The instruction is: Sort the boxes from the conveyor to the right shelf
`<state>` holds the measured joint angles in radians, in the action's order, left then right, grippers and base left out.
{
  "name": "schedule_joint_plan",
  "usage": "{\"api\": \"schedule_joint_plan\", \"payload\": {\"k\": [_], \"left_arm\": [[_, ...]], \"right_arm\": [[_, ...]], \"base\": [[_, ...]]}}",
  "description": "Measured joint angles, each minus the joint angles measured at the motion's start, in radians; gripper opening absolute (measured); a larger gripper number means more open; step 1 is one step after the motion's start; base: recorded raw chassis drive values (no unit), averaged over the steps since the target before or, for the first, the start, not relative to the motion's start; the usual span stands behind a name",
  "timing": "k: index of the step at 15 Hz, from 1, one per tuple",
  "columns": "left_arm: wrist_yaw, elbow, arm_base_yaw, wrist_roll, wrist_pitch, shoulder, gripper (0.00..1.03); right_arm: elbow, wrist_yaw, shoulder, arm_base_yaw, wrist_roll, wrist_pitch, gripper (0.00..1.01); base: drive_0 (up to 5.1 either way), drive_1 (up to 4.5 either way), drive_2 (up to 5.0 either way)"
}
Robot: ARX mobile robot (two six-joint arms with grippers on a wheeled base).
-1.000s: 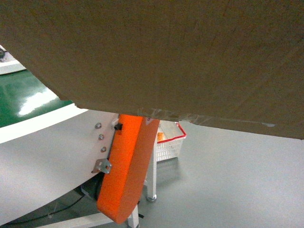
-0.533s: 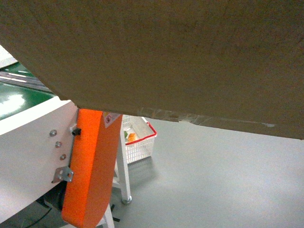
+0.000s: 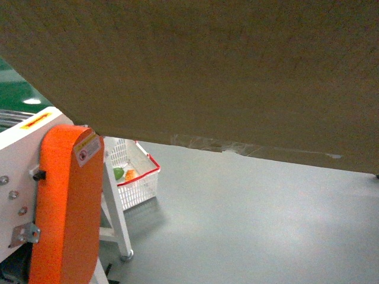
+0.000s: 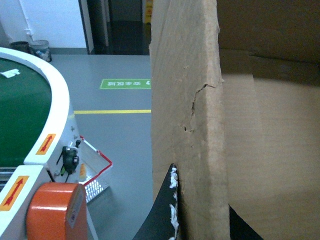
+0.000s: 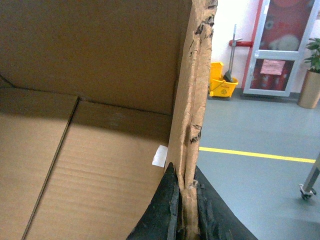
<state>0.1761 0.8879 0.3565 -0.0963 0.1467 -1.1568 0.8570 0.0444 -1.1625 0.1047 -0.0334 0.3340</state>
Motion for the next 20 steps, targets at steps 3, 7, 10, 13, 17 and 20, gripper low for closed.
{"api": "schedule_joint_plan", "payload": {"k": [3, 7, 10, 13, 17, 20], "left_arm": [[0.000, 0.000, 0.000, 0.000, 0.001, 0.000, 0.04], [0.000, 0.000, 0.000, 0.000, 0.001, 0.000, 0.04], [0.000, 0.000, 0.000, 0.000, 0.001, 0.000, 0.04], [0.000, 0.000, 0.000, 0.000, 0.001, 0.000, 0.04], [0.000, 0.000, 0.000, 0.000, 0.001, 0.000, 0.04], [0.000, 0.000, 0.000, 0.000, 0.001, 0.000, 0.04]], "right_arm": [[0.000, 0.000, 0.000, 0.000, 0.000, 0.001, 0.03], [0.000, 0.000, 0.000, 0.000, 0.000, 0.000, 0.03], [0.000, 0.000, 0.000, 0.000, 0.000, 0.000, 0.03], [0.000, 0.000, 0.000, 0.000, 0.000, 0.000, 0.03], [0.000, 0.000, 0.000, 0.000, 0.000, 0.000, 0.03], [0.000, 0.000, 0.000, 0.000, 0.000, 0.000, 0.03]], "base": [[-1.7, -1.70, -1.7], [-1.5, -1.52, -1.5], [-1.7, -1.66, -1.7], [-1.5, -1.54, -1.5], [-1.6, -1.61, -1.6], [-1.6, -1.58, -1.6]]}}
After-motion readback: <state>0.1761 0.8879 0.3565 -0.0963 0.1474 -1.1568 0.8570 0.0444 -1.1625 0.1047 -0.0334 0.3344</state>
